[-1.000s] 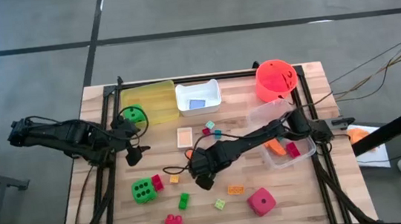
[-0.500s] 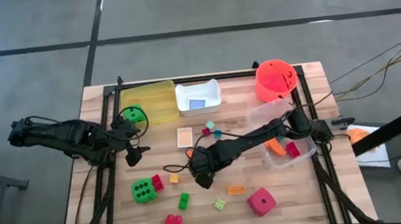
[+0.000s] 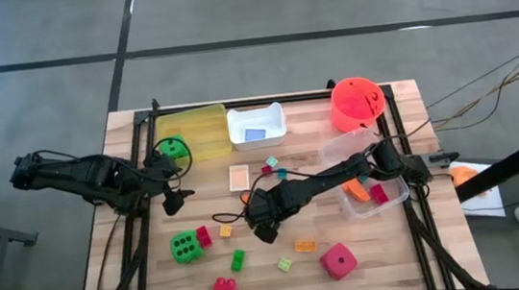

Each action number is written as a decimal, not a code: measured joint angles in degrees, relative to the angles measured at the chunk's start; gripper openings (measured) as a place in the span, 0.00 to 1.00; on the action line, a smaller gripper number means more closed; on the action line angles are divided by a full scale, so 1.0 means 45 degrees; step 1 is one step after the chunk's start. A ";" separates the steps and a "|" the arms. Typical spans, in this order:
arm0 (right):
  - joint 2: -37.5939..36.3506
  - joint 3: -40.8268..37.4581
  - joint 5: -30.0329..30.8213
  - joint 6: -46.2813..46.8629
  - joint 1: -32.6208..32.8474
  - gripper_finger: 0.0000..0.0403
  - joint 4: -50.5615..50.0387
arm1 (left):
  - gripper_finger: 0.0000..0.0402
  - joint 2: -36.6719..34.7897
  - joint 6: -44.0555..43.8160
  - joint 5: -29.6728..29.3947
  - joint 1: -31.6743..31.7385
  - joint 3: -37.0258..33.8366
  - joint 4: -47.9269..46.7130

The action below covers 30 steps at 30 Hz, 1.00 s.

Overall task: Pick & Place Toys
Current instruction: Put the dark blue game piece into the transparent bin

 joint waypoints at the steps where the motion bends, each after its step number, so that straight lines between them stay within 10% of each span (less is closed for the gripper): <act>1: 0.0000 0.0000 0.0019 -0.0310 0.0012 0.48 0.0013 | 0.96 0.0000 0.0000 0.0005 0.0000 0.0000 -0.0001; 30: -0.0019 0.0072 0.1118 0.0513 0.0014 0.48 -0.0267 | 0.96 0.0000 -0.0042 0.0035 -0.0005 0.0000 0.0005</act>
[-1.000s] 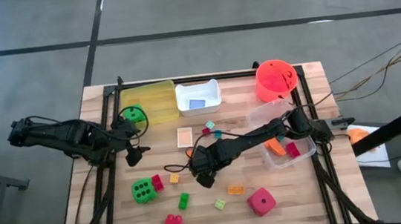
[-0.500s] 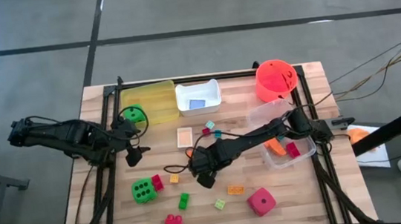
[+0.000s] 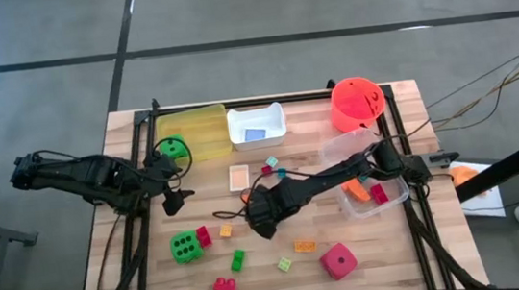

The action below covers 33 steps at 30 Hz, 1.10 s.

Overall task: Pick & Place Toys
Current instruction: Put the dark blue game piece into the transparent bin

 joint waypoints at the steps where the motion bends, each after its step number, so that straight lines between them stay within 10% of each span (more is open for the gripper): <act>1: 0.0000 0.0061 -0.0011 -0.0097 0.0016 0.48 0.0020 | 0.96 0.0000 -0.0010 0.0000 0.0000 0.0000 0.0003; 25: -0.0015 0.0205 0.0300 -0.0123 0.0201 0.49 0.0137 | 0.96 0.0000 -0.0129 0.0046 0.0000 0.0000 0.0005; 33: -0.0015 0.0195 0.0315 -0.0123 0.0201 0.71 0.0161 | 0.96 0.0000 -0.0284 0.0062 0.0000 0.0000 0.0005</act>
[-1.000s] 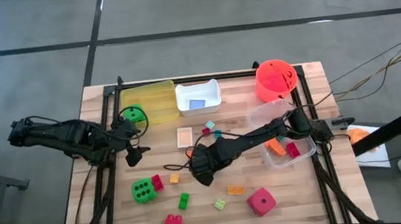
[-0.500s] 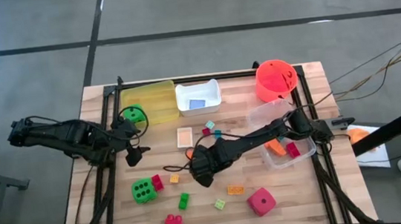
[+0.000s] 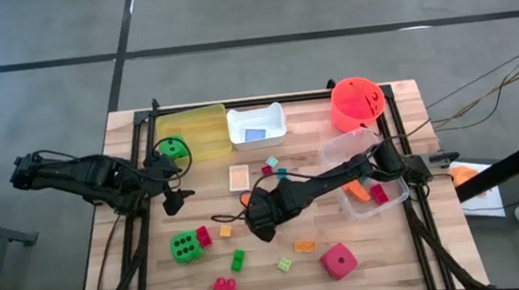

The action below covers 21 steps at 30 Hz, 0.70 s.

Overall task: Pick & Place Toys
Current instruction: Put the dark blue game piece into the transparent bin

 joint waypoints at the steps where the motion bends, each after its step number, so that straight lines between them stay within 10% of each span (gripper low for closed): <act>1: 0.0000 0.0000 0.0000 0.0000 0.0000 0.75 0.0000 | 0.96 0.0005 0.0000 0.0000 0.0000 0.0000 0.0000; 8: 0.0000 -0.0005 -0.0087 0.0035 0.0004 0.93 0.0006 | 0.96 0.0005 0.0000 0.0006 0.0000 0.0000 0.0000; 21: 0.0000 -0.0437 -0.0178 0.0976 0.0058 0.95 -0.0025 | 0.96 0.0005 -0.0044 0.0146 0.0005 0.0000 0.0015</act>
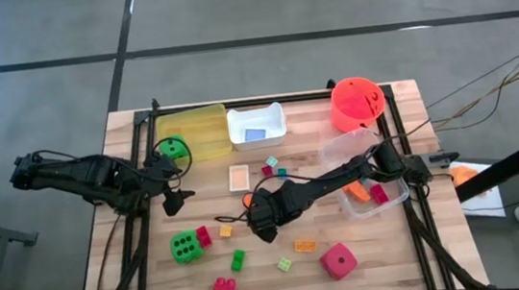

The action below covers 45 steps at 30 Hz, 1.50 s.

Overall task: Pick & Place Toys
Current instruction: Put the dark blue game piece into the transparent bin

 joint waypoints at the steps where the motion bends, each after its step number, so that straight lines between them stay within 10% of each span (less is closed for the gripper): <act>1: 0.0000 0.0000 -0.0005 0.0076 0.0000 0.95 0.0019 | 0.96 0.0000 0.0000 -0.0002 0.0000 0.0000 0.0036; 18: 0.0126 -0.0748 -0.0094 0.0359 -0.0005 0.93 0.0773 | 0.96 0.0000 -0.0053 0.0000 0.0000 -0.0003 0.0087; 35: 0.0186 -0.0767 -0.0162 0.0308 -0.0115 0.34 0.1031 | 0.96 0.0000 -0.0266 0.0038 0.0000 0.0000 0.0087; 45: 0.0130 -0.0770 -0.0285 0.0006 -0.0117 0.32 0.0915 | 0.96 0.0000 -0.0287 0.0087 0.0000 0.0000 0.0087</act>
